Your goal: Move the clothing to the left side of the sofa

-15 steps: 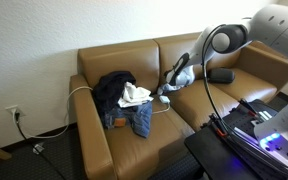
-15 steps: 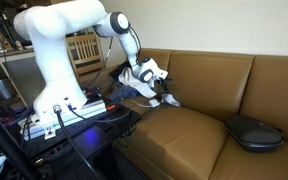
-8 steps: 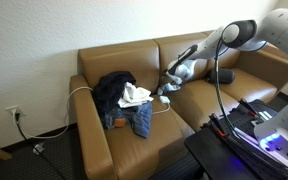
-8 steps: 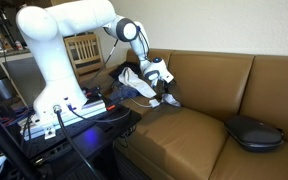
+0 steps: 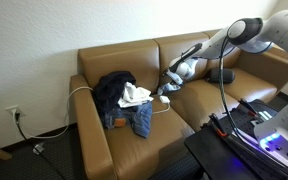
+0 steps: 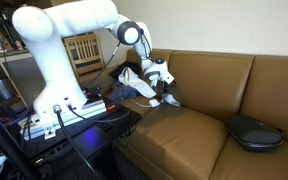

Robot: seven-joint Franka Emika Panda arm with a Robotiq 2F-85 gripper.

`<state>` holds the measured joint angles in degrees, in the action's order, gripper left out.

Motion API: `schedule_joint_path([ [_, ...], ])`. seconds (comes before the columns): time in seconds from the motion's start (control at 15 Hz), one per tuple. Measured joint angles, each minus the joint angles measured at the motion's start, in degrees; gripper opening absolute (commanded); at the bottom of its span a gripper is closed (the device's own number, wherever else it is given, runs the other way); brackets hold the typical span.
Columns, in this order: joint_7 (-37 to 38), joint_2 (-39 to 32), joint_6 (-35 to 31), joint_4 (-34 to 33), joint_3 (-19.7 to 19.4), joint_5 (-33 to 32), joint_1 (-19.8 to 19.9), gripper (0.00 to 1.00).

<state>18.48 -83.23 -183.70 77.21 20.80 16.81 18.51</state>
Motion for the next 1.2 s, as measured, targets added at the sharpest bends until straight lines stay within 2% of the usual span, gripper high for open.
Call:
schedule_joint_path([
  [0.13,-3.2,-1.3,1.6,-0.6,3.8,-0.7,3.6,1.0],
  [0.27,-5.1,-1.4,2.7,-0.3,6.1,-0.7,5.6,1.0],
  [0.4,-5.7,-1.3,4.0,-0.4,7.2,-0.4,6.1,1.0],
  [0.53,-5.7,-1.2,5.8,-0.6,6.7,0.0,5.6,1.0],
  [0.67,-4.4,-1.1,8.2,-1.8,2.2,1.2,2.4,1.0],
  [0.93,2.2,-1.1,10.6,-3.9,-11.5,2.9,-8.6,1.0],
  [1.2,6.7,-1.2,10.3,-3.9,-18.4,3.6,-15.7,1.0],
])
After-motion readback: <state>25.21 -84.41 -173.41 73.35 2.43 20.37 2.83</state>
